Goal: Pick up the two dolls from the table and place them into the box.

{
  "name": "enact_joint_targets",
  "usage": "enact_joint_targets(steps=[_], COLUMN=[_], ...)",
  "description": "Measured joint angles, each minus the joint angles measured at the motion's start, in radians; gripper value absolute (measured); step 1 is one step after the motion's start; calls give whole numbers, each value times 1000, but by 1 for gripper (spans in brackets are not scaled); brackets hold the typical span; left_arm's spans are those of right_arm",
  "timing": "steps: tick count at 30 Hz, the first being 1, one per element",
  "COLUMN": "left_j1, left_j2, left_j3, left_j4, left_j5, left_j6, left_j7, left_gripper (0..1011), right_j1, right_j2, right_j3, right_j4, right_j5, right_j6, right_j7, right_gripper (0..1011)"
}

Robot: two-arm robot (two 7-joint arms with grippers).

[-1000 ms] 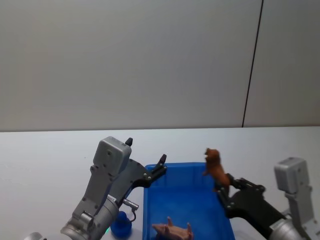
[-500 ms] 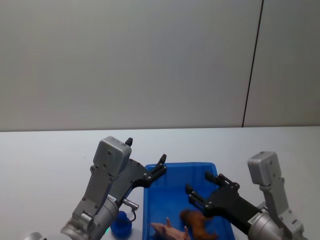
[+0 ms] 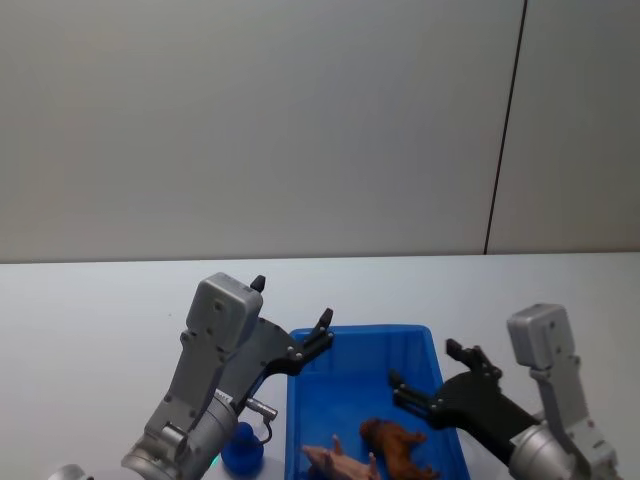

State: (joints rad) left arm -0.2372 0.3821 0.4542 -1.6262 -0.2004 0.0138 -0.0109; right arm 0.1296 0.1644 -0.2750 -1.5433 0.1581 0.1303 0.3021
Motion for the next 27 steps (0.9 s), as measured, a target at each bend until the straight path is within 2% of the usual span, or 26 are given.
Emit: enact_joint_targets(steps=[10, 20, 27], left_j1=[0, 0, 8], left_j2=[0, 0, 9], left_j3=[0, 0, -5], left_j4=[0, 0, -12], left_j5=[0, 0, -5], left_j6=[0, 0, 21], left_j7=[0, 0, 0], left_gripper=[1001, 1001, 1001], right_j1=[-51, -81, -94], right_j2=[30, 47, 54], right_j3=[22, 34, 39], right_j4=[-46, -72, -84], right_j5=[2, 9, 12], right_j6=[0, -5, -7], right_j7=[-121, -177, -201], right_gripper=[1001, 1001, 1001])
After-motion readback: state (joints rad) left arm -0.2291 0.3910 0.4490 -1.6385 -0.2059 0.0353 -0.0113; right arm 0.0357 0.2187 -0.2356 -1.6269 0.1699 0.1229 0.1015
